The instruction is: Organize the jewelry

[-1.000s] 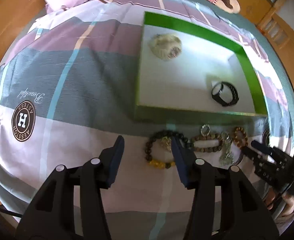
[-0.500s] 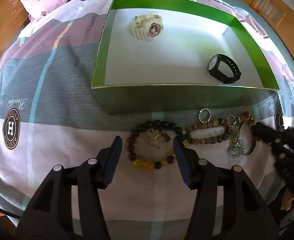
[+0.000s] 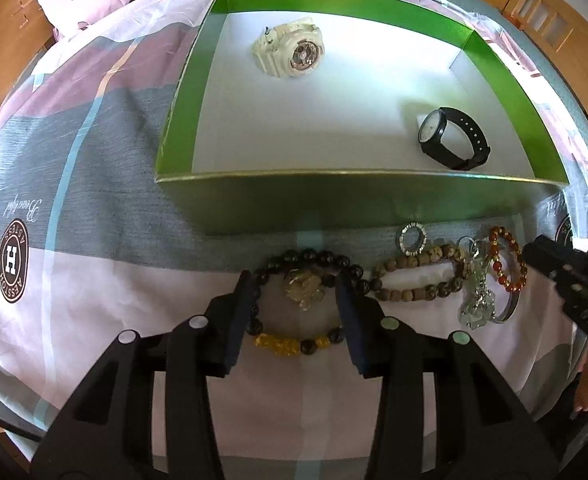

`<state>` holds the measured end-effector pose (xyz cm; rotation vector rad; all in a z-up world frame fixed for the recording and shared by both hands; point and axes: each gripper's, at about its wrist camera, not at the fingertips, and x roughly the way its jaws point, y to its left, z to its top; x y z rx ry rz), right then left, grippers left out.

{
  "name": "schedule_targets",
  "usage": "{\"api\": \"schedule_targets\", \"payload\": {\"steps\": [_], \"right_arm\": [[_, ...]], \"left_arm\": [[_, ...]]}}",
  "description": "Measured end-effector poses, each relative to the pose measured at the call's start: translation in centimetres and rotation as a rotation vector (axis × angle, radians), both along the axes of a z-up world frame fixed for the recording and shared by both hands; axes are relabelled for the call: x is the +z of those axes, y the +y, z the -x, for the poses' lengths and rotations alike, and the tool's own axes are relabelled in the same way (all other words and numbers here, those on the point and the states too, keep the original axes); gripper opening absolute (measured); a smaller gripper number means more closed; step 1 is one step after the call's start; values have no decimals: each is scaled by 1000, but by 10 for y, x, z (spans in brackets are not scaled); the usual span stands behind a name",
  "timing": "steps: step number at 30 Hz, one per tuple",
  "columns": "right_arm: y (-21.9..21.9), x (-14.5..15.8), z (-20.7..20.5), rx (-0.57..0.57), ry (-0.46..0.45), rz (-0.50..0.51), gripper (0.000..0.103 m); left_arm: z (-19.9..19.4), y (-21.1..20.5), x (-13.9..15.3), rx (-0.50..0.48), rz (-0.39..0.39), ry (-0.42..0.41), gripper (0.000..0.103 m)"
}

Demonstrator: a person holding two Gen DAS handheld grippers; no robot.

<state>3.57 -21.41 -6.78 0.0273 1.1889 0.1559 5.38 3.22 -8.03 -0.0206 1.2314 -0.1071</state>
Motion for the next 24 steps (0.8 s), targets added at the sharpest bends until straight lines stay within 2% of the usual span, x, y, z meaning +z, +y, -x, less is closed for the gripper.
{"api": "schedule_targets", "payload": {"steps": [2,6,12,14,16,17,24], "right_arm": [[0,-6,0,-15,3,3,28],[3,-8,1,-1,3,10,19],[5,-14,1,12,28,8,19],[4,-14,1,15,28,9,19],[5,-13,0,21,26,5,9],[7,-12,-2,22,24,4,9],[9,9,4,25,-54,-12,8]], "left_arm": [[-3,0,-2,4,-4,-5,42],[-5,0,-4,13,-8,4,49],[-6,-1,-11,13,-23,18,49],[-5,-3,-11,12,-40,12,44],[-5,-6,-11,9,-60,4,34],[-5,-8,-11,6,-65,1,32],[2,-13,0,-1,-61,-20,30]]}}
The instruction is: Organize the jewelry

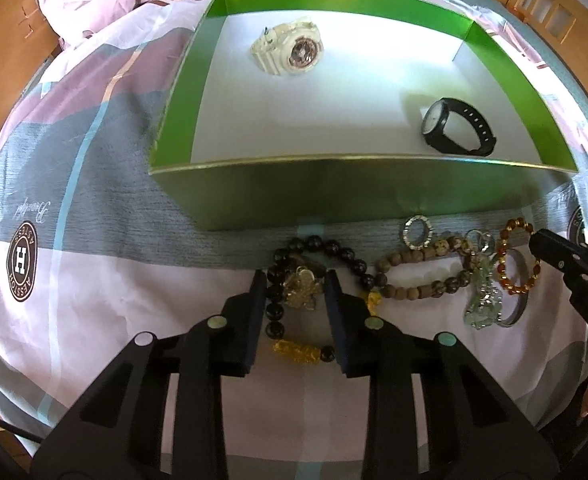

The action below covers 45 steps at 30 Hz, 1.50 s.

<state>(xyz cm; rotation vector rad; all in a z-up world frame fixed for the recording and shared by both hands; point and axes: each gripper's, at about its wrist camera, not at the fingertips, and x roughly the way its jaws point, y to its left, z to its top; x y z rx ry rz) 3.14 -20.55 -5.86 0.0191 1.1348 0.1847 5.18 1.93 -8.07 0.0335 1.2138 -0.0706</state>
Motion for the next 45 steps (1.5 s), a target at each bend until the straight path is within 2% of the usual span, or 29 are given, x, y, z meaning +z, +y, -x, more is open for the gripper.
{"api": "schedule_targets", "payload": {"steps": [4,10,24,27,31,33,35,37,43,44,45], "right_arm": [[3,16,7,12,-59,-9,8],[3,19,10,12,-77,-26,8],[4,15,7,5,-65,-24,8],[3,13,8,4,-56,-18,8],[3,7,7,-1,-33,-10,8],[2,4,5,-9,-18,-7,8],[0,0,4,-21,-1,-7,17],[-4,-4,2,-46,15,-3,30],[-13,-18,-3,-88,73,-18,30],[-13,-18,-3,-86,70,-15,28],[-12,-17,-2,-80,67,-9,15]], "left_arm": [[9,0,19,-16,8,-46,21],[17,-6,34,-45,12,-86,21],[13,-6,16,-34,-26,-40,21],[11,-6,9,-35,-43,-33,24],[6,-6,2,-26,-49,-37,39],[5,-7,0,-27,-50,-36,40],[4,-8,-2,-26,-62,-38,41],[4,-9,-4,-28,-71,-39,41],[4,-7,-3,-21,-81,-42,23],[5,-6,-2,-20,-75,-43,22],[5,-6,0,-19,-69,-45,21]]}}
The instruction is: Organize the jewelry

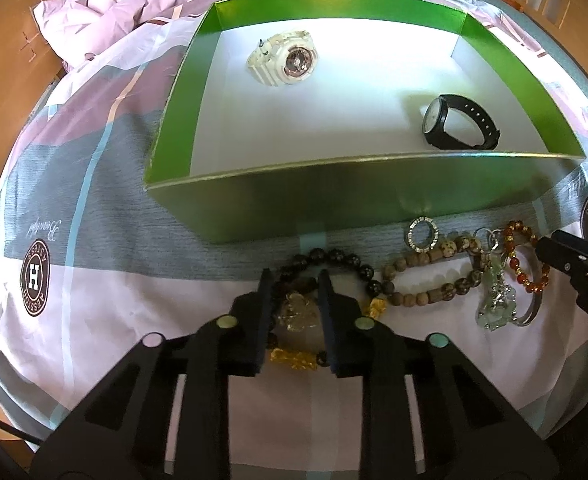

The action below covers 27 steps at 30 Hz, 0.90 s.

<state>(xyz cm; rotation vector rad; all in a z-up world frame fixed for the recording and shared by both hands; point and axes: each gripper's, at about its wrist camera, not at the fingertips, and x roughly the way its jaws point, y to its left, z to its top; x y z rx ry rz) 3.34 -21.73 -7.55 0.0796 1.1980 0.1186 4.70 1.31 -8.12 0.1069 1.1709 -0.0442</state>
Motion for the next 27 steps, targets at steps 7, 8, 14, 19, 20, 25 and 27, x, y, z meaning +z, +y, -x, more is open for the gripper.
{"api": "schedule_targets", "payload": {"steps": [7,8,14,19,20,25,27], "right_arm": [[9,13,5,44,-49,-17,0],[10,16,6,49,-59,-19,0],[11,45,20,71,-152,-70,0],[14,50,21,90,-161,-66,1],[14,46,19,83,-143,-61,1],[-7,14,7,-45,-11,-24,35],[-14,3,2,-76,25,-29,35]], "left_arm": [[5,-1,8,-7,15,-1,21],[6,-1,11,-9,21,-5,21],[18,-7,35,-36,30,-62,21],[24,-18,41,-70,2,-93,21],[24,-20,41,-72,-1,-92,21],[23,-17,36,-66,-10,-78,21],[22,-16,35,-62,-10,-76,21]]}}
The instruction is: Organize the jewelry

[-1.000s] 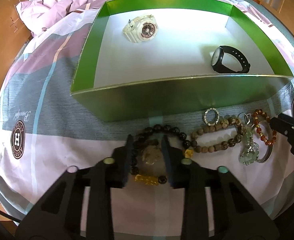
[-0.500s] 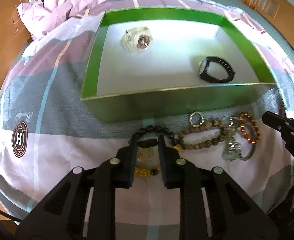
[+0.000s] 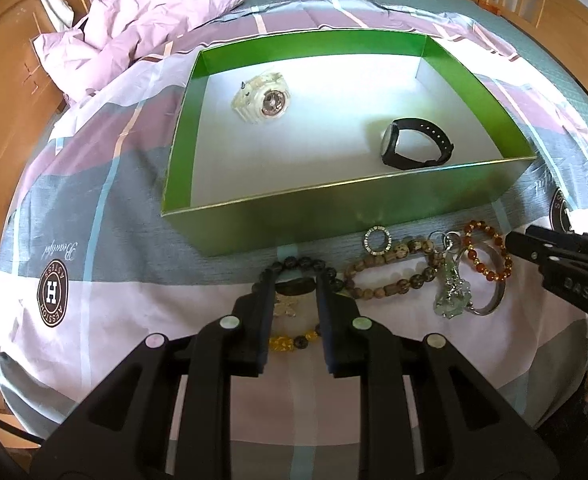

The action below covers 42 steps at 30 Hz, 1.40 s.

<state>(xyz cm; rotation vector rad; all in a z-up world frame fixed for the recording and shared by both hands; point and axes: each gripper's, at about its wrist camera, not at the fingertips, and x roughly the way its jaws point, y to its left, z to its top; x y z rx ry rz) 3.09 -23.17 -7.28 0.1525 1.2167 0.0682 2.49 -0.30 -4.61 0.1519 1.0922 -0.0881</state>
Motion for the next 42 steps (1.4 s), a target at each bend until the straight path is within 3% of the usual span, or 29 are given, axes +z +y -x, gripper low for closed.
{"api": "schedule_targets", "payload": {"steps": [4,5,6,7,10,17,27,31,36,38,40,42], "right_arm": [[1,-9,-1,17,13,-17,33],[4,-7,0,29,5,-8,27],[8,-6,1,52,-4,-17,10],[12,-4,2,67,-9,-22,8],[22,4,6,101,-50,7,7],[27,44,19,158,-162,-38,7],[32,121,9,200,-347,-129,7],[32,126,-18,198,-401,-121,7],[27,100,-50,153,-378,-119,7],[27,89,-57,143,-349,-124,11],[25,82,-60,127,-318,-127,30],[22,83,-58,123,-306,-163,39]], "left_arm": [[-2,1,-1,0,1,2,21],[-2,2,-2,0,1,3,21],[-2,2,-2,0,0,4,21],[-1,2,-2,1,0,4,21],[-1,2,-1,2,2,2,21],[2,9,15,4,34,-28,21],[-13,38,77,13,196,-117,21],[-42,47,80,24,245,-124,21],[-78,57,53,67,298,-47,21],[-86,57,44,72,302,-32,21],[-89,57,39,78,303,-24,26],[-87,59,38,81,300,-24,36]]}}
